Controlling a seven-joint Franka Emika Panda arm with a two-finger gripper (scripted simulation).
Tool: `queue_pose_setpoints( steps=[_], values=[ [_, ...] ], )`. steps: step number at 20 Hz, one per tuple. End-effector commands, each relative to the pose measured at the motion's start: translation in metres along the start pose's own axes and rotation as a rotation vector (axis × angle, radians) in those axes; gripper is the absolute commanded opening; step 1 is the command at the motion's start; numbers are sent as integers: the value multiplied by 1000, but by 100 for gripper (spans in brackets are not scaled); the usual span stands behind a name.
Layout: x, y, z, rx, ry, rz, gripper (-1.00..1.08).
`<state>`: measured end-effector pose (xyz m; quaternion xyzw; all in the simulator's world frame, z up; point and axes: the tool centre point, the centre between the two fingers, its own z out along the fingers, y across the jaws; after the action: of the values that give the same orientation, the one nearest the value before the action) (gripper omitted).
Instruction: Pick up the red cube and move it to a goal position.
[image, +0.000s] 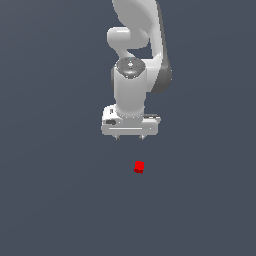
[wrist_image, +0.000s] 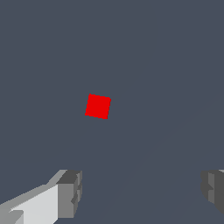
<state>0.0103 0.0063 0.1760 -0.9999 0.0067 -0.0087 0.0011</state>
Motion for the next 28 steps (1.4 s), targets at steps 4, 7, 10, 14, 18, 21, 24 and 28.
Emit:
queue_pose_setpoints(
  steps=[4, 7, 10, 14, 18, 21, 24, 28],
  values=[
    [1, -1, 2, 0, 0, 3, 100],
    [3, -3, 9, 0, -1, 11, 100],
    [6, -7, 21, -1, -2, 25, 100],
    [13, -14, 43, -1, -5, 51, 100],
    [23, -23, 71, -2, -8, 86, 100],
    [31, -30, 96, -3, -10, 115, 100],
    [38, -35, 116, -4, -12, 140, 100],
    [46, -41, 137, -4, -15, 165, 100]
  ],
)
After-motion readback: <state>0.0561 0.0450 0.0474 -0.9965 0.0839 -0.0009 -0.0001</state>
